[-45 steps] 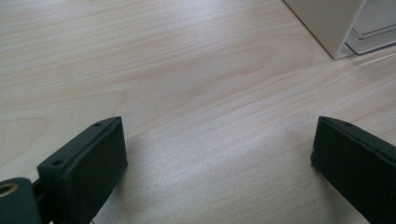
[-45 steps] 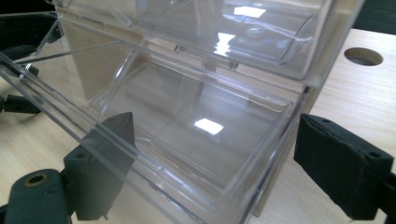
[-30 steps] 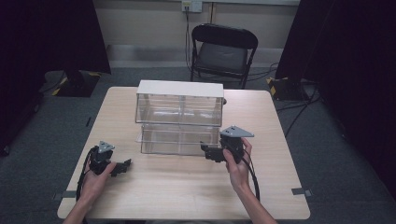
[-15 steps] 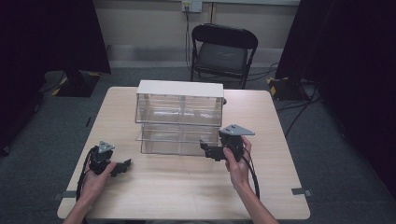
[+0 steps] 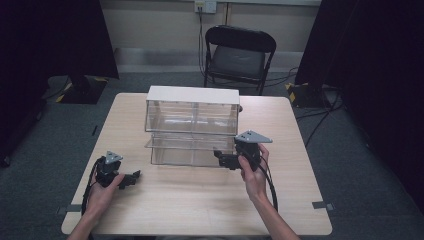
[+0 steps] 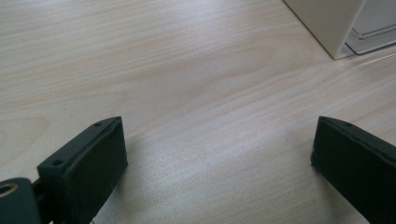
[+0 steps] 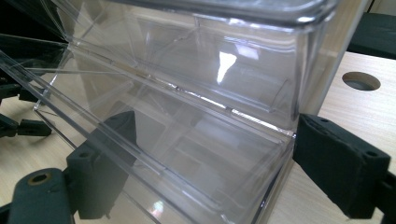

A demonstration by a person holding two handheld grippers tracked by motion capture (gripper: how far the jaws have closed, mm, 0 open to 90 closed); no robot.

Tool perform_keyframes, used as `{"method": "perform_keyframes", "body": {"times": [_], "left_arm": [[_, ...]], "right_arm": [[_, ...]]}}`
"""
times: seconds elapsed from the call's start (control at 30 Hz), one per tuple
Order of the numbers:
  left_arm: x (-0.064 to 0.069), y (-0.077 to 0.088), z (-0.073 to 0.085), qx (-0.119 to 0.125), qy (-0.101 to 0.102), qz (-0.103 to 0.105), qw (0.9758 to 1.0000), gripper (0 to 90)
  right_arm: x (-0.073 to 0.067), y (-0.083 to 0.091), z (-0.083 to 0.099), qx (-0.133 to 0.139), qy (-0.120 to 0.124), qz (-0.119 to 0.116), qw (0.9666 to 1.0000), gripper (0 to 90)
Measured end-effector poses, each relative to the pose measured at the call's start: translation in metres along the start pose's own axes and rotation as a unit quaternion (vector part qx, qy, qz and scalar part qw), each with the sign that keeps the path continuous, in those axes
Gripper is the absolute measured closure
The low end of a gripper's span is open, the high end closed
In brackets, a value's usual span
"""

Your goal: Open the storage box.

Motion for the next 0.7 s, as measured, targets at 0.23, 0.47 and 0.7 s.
{"method": "perform_keyframes", "body": {"times": [0.23, 0.47, 0.7], "left_arm": [[0.000, 0.000, 0.000, 0.000, 0.000, 0.000, 1.0000, 2.9], [0.000, 0.000, 0.000, 0.000, 0.000, 0.000, 1.0000, 3.0], [0.000, 0.000, 0.000, 0.001, 0.000, 0.001, 1.0000, 2.9]], "right_arm": [[0.003, -0.001, -0.007, 0.006, -0.002, 0.002, 1.0000, 13.1], [0.003, -0.001, -0.011, 0.009, -0.003, 0.005, 0.9999, 13.1], [0.004, -0.001, -0.013, 0.009, -0.002, 0.004, 0.9999, 13.0]]}}
Point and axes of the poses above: each handheld gripper's, and its own axes: y roughly backward along the jaws, z roughly out of its underside, x roughly to its right, the point moved 5 cm from there along -y, roughly forward along the jaws, and after that the axes turned 4 degrees about y, right-handed, at the moved point
